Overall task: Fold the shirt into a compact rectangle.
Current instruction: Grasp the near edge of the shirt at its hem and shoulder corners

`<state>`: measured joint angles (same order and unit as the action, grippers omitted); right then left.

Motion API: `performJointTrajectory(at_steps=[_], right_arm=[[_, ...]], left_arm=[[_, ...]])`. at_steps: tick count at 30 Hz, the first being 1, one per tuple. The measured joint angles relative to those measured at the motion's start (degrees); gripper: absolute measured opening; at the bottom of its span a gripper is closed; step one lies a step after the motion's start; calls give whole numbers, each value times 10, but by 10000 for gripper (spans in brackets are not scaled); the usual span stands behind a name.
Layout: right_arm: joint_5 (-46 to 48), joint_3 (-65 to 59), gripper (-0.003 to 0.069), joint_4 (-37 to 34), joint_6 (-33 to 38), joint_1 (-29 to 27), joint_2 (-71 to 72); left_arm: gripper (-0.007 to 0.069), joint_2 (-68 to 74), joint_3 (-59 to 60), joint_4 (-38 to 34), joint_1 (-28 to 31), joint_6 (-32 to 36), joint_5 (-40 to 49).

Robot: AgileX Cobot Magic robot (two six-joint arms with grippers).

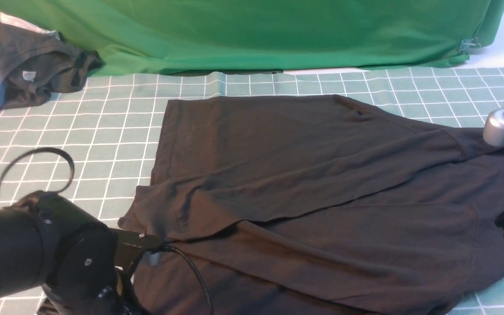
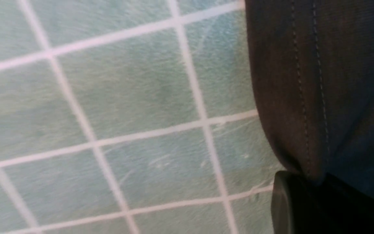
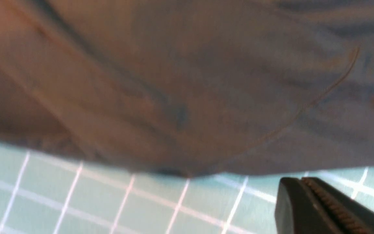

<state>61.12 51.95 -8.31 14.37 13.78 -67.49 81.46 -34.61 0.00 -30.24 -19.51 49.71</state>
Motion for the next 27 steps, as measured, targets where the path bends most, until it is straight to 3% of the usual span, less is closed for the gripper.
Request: performJointTrajectory(at_steps=[8,12,18,19,20,22,27], right_arm=[[47,0,31,6,7,0,0],[51,-14,80,-11,-8,0,0],[5,-97,308,-56,-8,44,1],[-40,-125,404,-61,-8,76,0],[-45,-129,416,-61,-8,79,-1],[-116,-168,552,-64,-8,128,-13],[-206,-189,591,-56,-17,194,-55]], left_arm=[[8,-91,-2,52,0,-32,49],[10,-117,-2,75,0,-46,66],[11,-122,-2,83,0,-62,70],[11,-122,-2,78,0,-62,59],[11,-122,-2,78,0,-62,59],[11,-122,-2,75,0,-63,49],[11,-123,-2,75,0,-63,47]])
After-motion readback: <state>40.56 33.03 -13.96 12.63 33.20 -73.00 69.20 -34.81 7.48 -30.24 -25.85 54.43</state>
